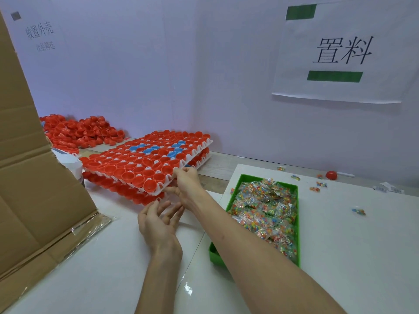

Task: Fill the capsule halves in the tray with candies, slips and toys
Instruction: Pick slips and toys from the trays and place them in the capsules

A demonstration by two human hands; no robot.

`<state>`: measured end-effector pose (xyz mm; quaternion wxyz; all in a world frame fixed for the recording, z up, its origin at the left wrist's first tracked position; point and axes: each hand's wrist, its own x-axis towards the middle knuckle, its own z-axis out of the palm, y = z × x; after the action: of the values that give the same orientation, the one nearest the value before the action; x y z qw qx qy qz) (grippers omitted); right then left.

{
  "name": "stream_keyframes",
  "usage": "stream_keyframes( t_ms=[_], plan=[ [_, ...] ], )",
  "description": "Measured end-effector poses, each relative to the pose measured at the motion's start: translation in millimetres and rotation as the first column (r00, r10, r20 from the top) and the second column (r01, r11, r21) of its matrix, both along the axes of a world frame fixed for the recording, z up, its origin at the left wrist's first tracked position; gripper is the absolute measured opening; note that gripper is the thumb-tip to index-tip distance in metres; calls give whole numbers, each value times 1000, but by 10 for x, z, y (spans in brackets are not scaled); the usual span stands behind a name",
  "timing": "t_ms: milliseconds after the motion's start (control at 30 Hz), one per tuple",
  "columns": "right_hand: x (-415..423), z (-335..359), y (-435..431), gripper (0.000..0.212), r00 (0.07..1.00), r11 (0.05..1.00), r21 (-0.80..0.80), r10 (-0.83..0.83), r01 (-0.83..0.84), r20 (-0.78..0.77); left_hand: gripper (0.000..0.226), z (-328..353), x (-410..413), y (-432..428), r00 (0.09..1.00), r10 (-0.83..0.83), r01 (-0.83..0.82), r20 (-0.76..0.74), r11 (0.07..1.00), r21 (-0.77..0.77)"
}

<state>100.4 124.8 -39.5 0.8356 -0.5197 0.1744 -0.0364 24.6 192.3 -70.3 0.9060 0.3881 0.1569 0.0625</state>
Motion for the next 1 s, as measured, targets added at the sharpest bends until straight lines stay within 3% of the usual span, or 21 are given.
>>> stream_keyframes(
  t_ms=[1000],
  plan=[
    [-85, 224, -59, 18, 994, 999, -12, 46, -45, 101, 27, -10, -14, 10, 1000, -1, 1, 6, 1000, 29]
  ],
)
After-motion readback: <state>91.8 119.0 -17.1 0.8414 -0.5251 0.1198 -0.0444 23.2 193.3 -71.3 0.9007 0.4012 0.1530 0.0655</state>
